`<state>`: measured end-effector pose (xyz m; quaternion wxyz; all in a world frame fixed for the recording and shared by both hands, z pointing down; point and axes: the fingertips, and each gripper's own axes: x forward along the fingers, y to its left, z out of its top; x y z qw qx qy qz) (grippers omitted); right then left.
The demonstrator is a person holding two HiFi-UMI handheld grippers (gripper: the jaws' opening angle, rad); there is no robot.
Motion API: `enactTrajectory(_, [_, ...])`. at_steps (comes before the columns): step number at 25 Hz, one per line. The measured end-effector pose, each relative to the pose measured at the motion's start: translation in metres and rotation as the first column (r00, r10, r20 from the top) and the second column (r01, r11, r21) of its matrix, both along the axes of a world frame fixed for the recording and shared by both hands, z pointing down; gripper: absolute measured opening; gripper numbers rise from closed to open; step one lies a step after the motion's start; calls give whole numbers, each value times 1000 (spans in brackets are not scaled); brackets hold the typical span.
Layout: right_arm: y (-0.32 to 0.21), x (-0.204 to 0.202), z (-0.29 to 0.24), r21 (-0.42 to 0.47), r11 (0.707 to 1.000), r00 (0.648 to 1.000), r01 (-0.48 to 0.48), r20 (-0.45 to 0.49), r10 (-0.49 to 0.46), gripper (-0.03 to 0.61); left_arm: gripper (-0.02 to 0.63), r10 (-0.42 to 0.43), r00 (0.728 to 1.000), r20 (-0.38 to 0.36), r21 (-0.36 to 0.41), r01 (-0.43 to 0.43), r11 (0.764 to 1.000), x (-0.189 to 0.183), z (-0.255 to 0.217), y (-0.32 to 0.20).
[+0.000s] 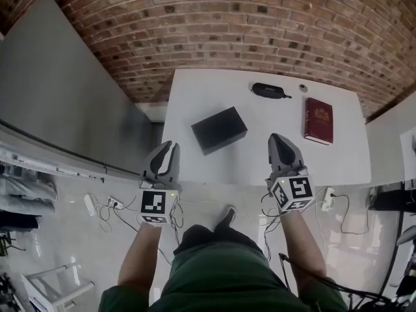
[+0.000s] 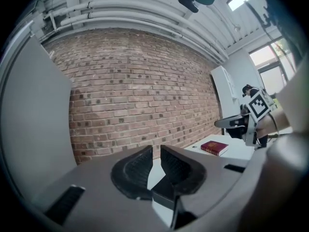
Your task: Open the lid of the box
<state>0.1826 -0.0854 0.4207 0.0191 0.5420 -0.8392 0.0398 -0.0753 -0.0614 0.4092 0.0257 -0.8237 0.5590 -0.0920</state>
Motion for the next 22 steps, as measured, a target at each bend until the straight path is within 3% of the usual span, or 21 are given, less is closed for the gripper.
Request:
enactTrajectory(7, [-26,14,23,-41,999,999,-22,-33,21,2,48,28,996,88,-10,-27,1000,5,37,-20])
enactTrajectory(11, [-46,20,38,-59,998,996,-19,-88,14,2,51,74,993,97,-102,-64,993,8,75,-27])
enactTrajectory(16, [-69,12,64,-120,992,986,39,-158,-58,3,91,161,983,89,-231,-137,963,15,127,-33])
enactTrajectory(22, [-82,-7,94,-211,976,981,47,-177,-85,3,160,327,939,107,-309,-281,909,13,158,-56])
